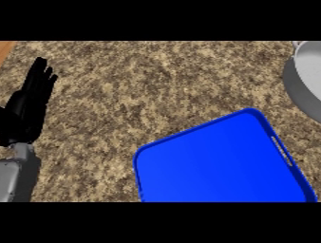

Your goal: Pick the pear from the tray and place it in the pot

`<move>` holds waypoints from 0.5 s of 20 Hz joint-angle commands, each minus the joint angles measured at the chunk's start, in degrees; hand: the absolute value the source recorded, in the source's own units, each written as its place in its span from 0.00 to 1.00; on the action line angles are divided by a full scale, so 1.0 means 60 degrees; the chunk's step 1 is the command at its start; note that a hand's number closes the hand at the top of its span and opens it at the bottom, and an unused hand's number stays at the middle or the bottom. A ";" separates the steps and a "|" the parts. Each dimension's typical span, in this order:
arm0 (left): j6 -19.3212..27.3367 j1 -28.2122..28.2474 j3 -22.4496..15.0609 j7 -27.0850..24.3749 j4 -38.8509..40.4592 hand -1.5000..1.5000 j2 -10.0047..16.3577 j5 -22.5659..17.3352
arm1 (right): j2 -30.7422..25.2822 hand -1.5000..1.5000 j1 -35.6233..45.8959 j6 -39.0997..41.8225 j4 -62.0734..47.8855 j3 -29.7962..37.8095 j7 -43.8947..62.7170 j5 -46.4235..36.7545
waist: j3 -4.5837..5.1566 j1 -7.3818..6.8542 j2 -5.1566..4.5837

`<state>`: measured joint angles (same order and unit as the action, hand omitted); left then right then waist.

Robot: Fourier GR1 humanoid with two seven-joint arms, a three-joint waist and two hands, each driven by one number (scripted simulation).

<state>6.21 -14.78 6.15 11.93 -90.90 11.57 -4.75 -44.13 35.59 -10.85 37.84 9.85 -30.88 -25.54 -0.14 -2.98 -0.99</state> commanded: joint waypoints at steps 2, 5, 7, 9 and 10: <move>0.0044 0.0140 -0.0341 -0.0165 -0.0001 0.50 -0.0321 0.0163 | 0.0500 1.00 0.0999 0.0233 -0.2296 0.0015 -0.0132 -0.0200 | -0.0014 -0.0130 -0.0058; 0.0039 0.0279 -0.0286 -0.0318 -0.0068 0.50 -0.0289 0.0187 | 0.0128 0.00 0.1516 0.1477 -0.3110 0.0113 -0.0154 -0.0074 | -0.0014 -0.0131 -0.0055; -0.0179 0.0078 -0.0203 -0.0213 0.0176 0.50 -0.0119 0.0058 | 0.0118 0.00 0.1681 0.2085 -0.3430 0.0108 -0.0570 -0.0029 | -0.0025 -0.0187 -0.0123; -0.0041 -0.0263 -0.0130 0.0078 -0.0005 0.50 -0.0115 0.0003 | 0.0482 0.00 0.1669 0.2428 -0.3705 0.0126 -0.1032 0.0052 | -0.0029 -0.0128 -0.0094; 0.0143 -0.0203 -0.0186 0.0230 -0.0226 0.50 -0.0234 0.0059 | 0.0562 0.00 0.1610 0.2487 -0.3810 0.0360 -0.1432 0.0285 | -0.0040 -0.0150 -0.0089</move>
<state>6.38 -15.45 5.12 12.49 -91.49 10.65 -4.40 -41.73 44.34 -0.53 18.94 10.74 -34.87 -25.38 -0.29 -3.89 -1.45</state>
